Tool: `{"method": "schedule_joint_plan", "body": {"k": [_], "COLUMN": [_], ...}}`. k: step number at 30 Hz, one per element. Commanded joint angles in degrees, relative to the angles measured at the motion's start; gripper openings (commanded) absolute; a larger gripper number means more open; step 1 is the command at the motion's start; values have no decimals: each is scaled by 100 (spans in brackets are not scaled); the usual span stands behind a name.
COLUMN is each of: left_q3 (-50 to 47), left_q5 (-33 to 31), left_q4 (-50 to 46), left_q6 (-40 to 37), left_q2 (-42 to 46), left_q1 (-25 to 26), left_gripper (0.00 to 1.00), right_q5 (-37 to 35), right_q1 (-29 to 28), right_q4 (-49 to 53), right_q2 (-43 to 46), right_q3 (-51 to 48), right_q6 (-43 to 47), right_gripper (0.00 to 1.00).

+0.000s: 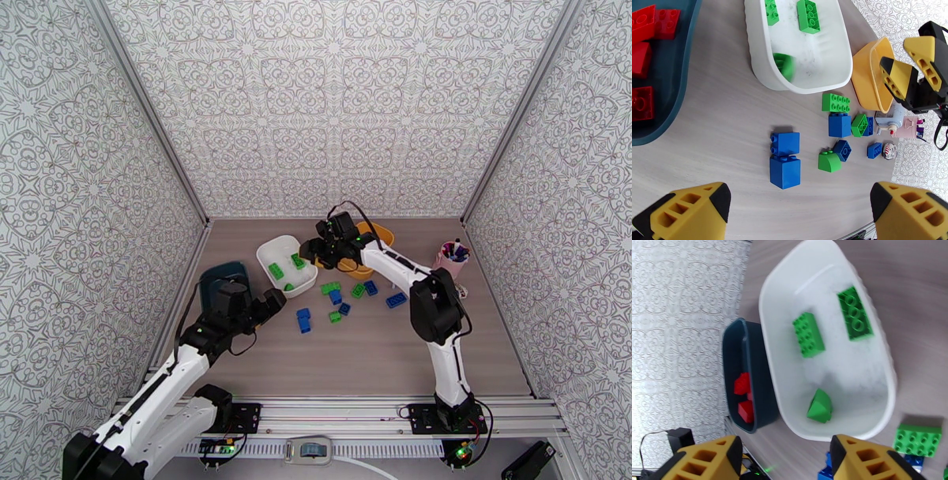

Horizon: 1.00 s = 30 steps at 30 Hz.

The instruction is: Sort the legos into containers by color

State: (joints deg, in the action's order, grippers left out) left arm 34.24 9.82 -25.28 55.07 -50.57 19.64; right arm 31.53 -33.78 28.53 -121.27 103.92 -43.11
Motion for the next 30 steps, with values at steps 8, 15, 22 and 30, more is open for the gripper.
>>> {"method": "schedule_joint_plan", "body": {"k": [8,15,22,30], "left_q3": [172,290,268,25], "left_q5": [-98,-458,-704,-854], "left_q4": [-150,-9,102,80], "left_q6": [-116,15,190,399], "left_q2": [-160,-409,-524,-286], "left_q1": [35,420,714,867], "left_gripper": [99,99,99,99], "right_q5": [-1390,-2012,-2597,-2857], "right_q1": [-100,-512,-1044,-1380], "right_q4": [917,908,909,863], "right_q2": [1875,2509,2379,1751], "right_q3": [-2014,-3236,-3674,-3509], "right_q6": [931,971,883,892], "right_gripper": [66,69,73,70]}}
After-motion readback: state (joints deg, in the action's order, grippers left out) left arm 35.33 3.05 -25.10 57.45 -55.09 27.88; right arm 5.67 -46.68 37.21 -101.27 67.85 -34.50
